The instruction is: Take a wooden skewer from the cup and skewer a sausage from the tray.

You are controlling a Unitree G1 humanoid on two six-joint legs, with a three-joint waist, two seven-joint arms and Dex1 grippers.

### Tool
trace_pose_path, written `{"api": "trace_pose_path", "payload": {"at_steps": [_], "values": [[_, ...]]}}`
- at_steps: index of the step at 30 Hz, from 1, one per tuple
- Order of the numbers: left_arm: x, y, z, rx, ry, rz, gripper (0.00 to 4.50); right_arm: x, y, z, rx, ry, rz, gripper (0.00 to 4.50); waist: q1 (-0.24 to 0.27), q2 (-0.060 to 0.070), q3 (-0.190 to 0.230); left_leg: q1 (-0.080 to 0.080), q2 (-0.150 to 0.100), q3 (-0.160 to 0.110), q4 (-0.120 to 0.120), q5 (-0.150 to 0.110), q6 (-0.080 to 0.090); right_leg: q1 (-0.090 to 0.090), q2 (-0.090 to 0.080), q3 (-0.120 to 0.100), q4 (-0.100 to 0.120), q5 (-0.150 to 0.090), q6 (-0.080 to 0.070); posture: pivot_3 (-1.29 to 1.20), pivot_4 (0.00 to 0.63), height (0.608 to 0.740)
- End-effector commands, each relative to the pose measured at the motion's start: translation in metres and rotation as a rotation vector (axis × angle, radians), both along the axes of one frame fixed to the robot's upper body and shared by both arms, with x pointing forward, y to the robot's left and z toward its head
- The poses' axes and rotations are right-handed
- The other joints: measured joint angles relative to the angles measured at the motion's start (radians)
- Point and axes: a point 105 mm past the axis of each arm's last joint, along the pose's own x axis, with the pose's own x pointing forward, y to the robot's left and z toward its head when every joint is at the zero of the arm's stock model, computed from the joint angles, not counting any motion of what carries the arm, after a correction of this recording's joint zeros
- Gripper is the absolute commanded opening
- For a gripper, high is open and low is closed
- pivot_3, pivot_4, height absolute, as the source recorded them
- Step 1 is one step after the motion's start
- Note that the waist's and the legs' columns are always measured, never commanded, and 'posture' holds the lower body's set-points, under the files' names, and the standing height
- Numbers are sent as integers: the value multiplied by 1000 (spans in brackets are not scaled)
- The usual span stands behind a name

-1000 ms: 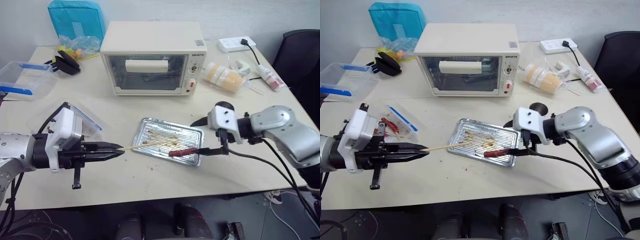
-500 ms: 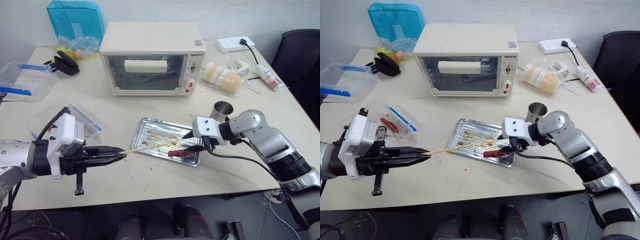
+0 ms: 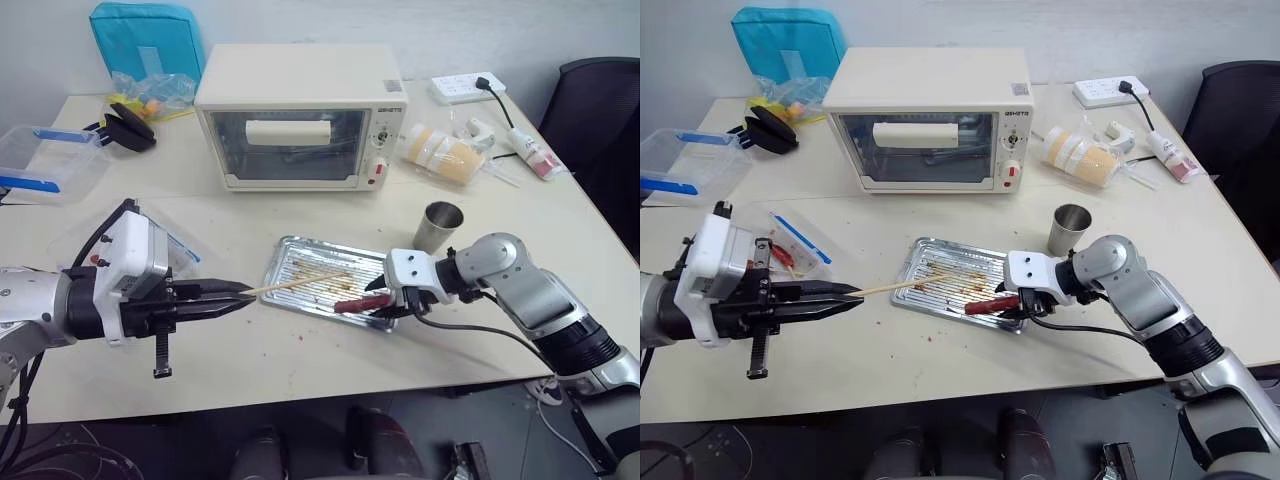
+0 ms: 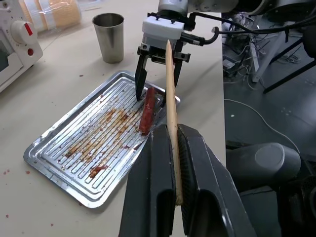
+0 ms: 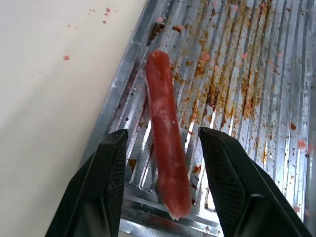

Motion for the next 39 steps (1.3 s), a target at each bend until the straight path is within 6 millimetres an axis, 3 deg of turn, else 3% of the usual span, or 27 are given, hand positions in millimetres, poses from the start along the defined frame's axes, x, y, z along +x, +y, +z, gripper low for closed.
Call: {"api": "trace_pose_path", "payload": {"at_steps": [1,5,8,13,20,24,28,31,39], "values": [[-1,-3,6,2,-29,-19,0,5,-2,6,5,-43,-8,2331,1,0,0,0,0,0,0,0,0,0,0,0,0,0,0,0,150,740],[2,-4,9,-7,-39,-16,0,8,-1,-2,2,-27,-10,2331,0,0,0,0,0,0,0,0,0,0,0,0,0,0,0,0,150,740],[2,-4,10,-6,-44,-15,0,7,1,-2,6,-26,-1,1704,-2,0,0,1,0,0,0,0,0,0,0,0,0,0,0,0,150,740],[4,-2,11,-5,-49,-10,0,5,3,1,17,-21,12,282,-2,0,0,1,0,0,0,0,0,1,0,0,1,0,0,0,150,740],[5,-1,5,7,-37,-16,0,2,2,7,12,-42,42,194,-2,0,0,1,0,0,0,0,0,1,0,0,1,0,0,0,150,740],[4,8,-4,42,8,-9,0,-4,-1,29,38,-56,96,192,-3,0,0,0,0,1,0,0,0,0,0,0,1,0,0,0,150,740],[1,27,-19,115,63,1,0,-25,-9,68,99,-16,189,192,-5,1,1,0,0,1,0,0,0,0,0,0,0,0,0,0,150,740],[-1,33,-24,142,74,-4,0,-33,-12,83,125,7,205,192,-5,1,1,0,0,1,0,0,-1,0,1,-1,0,-1,-1,0,150,740],[6,26,-23,131,21,-30,0,-42,-7,94,143,14,212,192,-4,1,0,0,1,1,0,0,-1,0,0,-1,1,-1,-2,0,150,740]]}}
